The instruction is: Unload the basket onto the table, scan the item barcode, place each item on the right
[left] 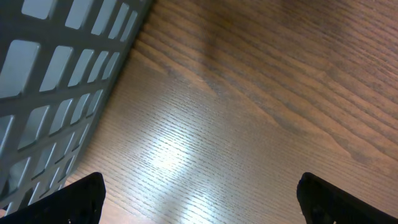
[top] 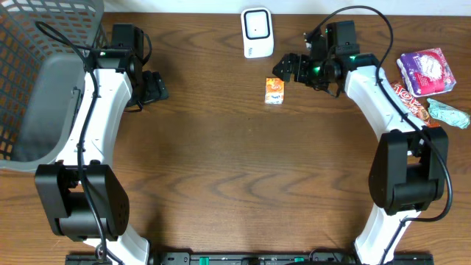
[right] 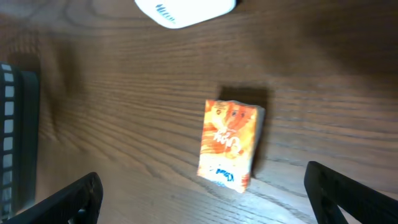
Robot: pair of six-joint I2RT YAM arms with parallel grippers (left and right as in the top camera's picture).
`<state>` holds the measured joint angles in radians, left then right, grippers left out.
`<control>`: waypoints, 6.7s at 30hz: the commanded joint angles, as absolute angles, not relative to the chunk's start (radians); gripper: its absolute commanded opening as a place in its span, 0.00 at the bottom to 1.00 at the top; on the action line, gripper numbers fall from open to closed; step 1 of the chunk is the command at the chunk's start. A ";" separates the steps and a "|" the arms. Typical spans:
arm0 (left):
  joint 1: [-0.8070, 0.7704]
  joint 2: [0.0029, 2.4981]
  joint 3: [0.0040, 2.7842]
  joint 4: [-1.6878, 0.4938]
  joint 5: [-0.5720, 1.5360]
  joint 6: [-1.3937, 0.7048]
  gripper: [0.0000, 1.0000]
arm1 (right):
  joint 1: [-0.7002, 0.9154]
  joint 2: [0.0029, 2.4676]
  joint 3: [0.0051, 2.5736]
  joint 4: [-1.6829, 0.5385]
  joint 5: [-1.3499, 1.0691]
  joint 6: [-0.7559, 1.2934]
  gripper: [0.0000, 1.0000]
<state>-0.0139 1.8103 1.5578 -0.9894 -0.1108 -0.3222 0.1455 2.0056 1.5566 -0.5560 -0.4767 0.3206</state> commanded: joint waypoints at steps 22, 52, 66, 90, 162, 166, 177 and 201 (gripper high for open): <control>-0.010 1.817 1.557 -0.994 -0.116 -0.338 0.98 | 0.141 2.135 1.556 -0.440 -0.439 0.381 0.82; -0.010 1.817 1.557 -0.994 -0.117 -0.338 0.98 | 0.204 2.212 1.556 -0.438 -0.371 0.478 0.46; -0.010 1.817 1.557 -0.994 -0.116 -0.338 0.98 | 0.201 2.289 1.549 -0.403 -0.445 0.501 0.36; -0.010 1.817 1.557 -0.994 -0.117 -0.338 0.98 | 0.038 2.285 1.550 -0.247 -1.261 0.500 0.01; -0.010 1.817 1.557 -0.994 -0.116 -0.338 0.98 | 0.037 2.285 1.550 -0.070 -1.482 0.527 0.01; -0.010 1.817 1.557 -0.994 -0.117 -0.338 0.98 | 0.038 2.285 1.550 -0.070 -1.474 0.527 0.01; -0.010 1.817 1.557 -0.994 -0.116 -0.338 0.98 | 0.041 2.285 1.550 -0.070 -1.471 0.527 0.01; -0.010 1.817 1.557 -0.994 -0.116 -0.338 0.98 | 0.041 2.285 1.550 -0.070 -1.468 0.526 0.01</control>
